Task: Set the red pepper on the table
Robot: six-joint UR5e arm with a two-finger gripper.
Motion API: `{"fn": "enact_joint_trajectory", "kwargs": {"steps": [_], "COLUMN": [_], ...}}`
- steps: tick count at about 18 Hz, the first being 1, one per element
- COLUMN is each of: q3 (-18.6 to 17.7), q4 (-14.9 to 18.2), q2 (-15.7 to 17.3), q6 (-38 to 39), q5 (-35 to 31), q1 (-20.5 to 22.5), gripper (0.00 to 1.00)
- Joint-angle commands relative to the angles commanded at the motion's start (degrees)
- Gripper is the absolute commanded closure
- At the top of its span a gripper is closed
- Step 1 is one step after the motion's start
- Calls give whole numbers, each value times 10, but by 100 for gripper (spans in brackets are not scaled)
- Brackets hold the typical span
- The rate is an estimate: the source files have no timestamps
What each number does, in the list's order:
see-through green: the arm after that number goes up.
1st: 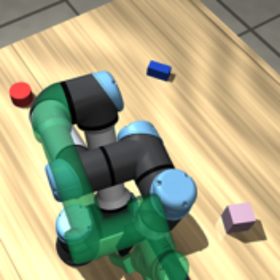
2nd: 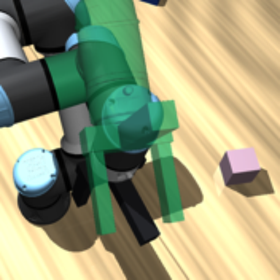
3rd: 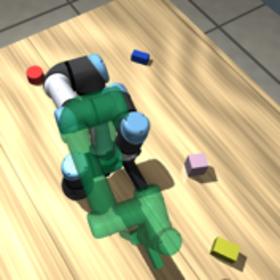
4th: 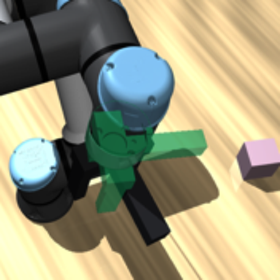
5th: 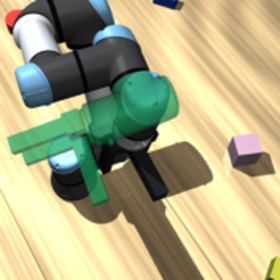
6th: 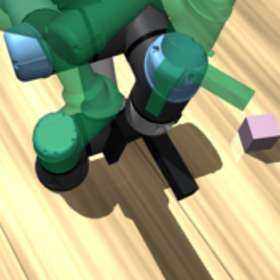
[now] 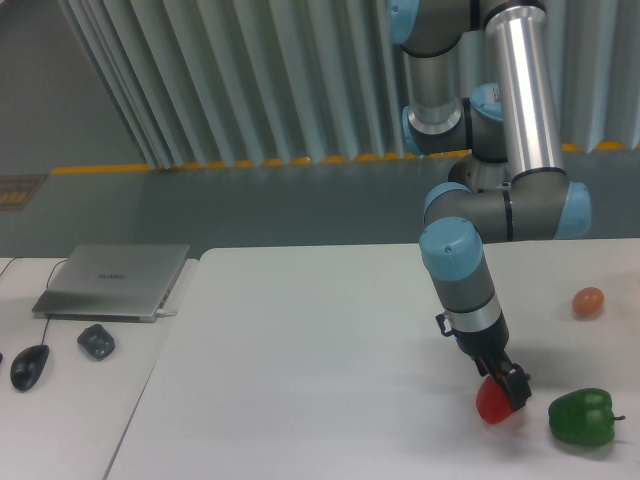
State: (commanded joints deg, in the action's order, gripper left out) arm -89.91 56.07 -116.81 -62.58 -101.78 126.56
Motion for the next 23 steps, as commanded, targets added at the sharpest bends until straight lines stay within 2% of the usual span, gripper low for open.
{"fn": "enact_joint_trajectory", "kwargs": {"steps": [3, 5, 10, 13, 14, 16, 18, 21, 23], "q3": [0, -2, -9, -8, -4, 2, 2, 3, 3], "q4": [1, 4, 10, 17, 31, 64, 86, 94, 98], "q2": [10, 32, 60, 79, 81, 83, 100, 104, 110], "q6": [-7, -11, -13, -17, -27, -59, -115, -225, -261], "q5": [2, 5, 13, 32, 41, 55, 61, 75, 76], "q1": [0, 4, 11, 36, 49, 75, 101, 139, 161], "gripper": [0, 0, 0, 0, 0, 0, 0, 0, 0]}}
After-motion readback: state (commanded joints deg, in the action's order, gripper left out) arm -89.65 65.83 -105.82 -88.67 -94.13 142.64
